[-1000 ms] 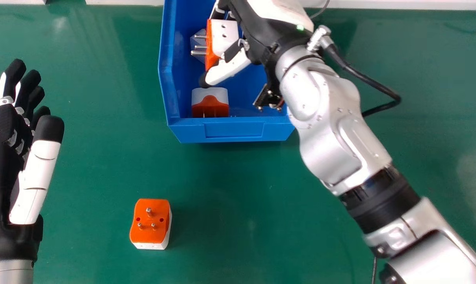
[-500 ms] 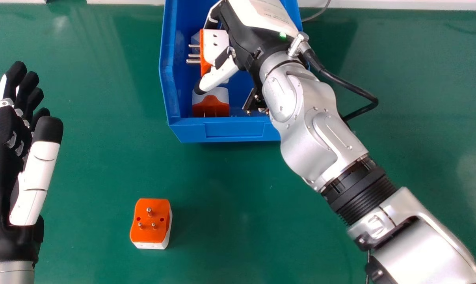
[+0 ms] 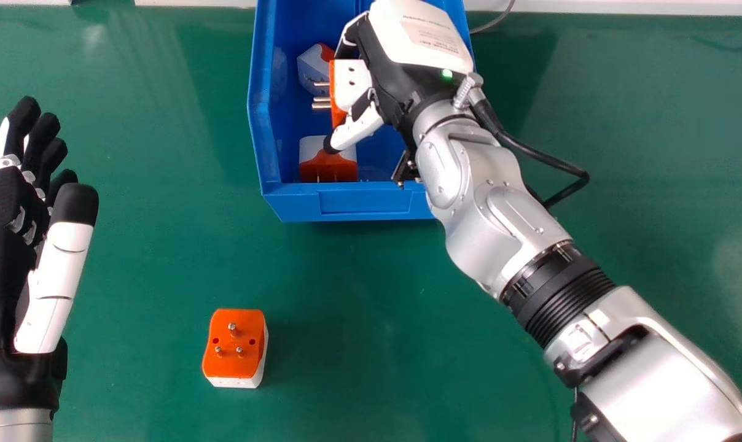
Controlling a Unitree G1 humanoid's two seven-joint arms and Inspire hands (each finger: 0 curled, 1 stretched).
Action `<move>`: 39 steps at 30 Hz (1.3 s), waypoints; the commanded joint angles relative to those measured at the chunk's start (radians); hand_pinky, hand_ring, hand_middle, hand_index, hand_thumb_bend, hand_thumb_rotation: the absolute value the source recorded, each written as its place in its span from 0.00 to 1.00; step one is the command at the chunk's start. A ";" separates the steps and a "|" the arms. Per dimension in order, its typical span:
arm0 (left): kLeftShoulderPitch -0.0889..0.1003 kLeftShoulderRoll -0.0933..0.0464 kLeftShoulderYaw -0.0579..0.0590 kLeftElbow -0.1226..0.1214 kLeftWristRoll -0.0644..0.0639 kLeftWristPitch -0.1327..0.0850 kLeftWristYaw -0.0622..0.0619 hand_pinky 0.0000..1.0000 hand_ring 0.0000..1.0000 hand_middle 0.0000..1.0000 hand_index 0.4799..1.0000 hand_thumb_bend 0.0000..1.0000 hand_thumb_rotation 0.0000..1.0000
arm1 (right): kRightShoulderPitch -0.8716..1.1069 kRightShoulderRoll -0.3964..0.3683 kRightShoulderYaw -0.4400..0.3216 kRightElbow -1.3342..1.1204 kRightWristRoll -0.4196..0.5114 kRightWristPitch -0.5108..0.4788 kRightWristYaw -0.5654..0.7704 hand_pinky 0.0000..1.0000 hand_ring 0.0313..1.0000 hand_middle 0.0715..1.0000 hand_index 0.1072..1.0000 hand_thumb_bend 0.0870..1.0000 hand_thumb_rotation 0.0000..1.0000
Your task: Pick all objects and put in blue box
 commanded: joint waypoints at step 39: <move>-0.015 -0.004 0.005 0.005 0.028 -0.050 0.014 0.91 0.94 0.95 0.91 0.77 0.82 | -0.098 0.022 -0.018 0.116 0.063 0.020 -0.001 0.50 0.60 0.65 0.62 0.51 0.37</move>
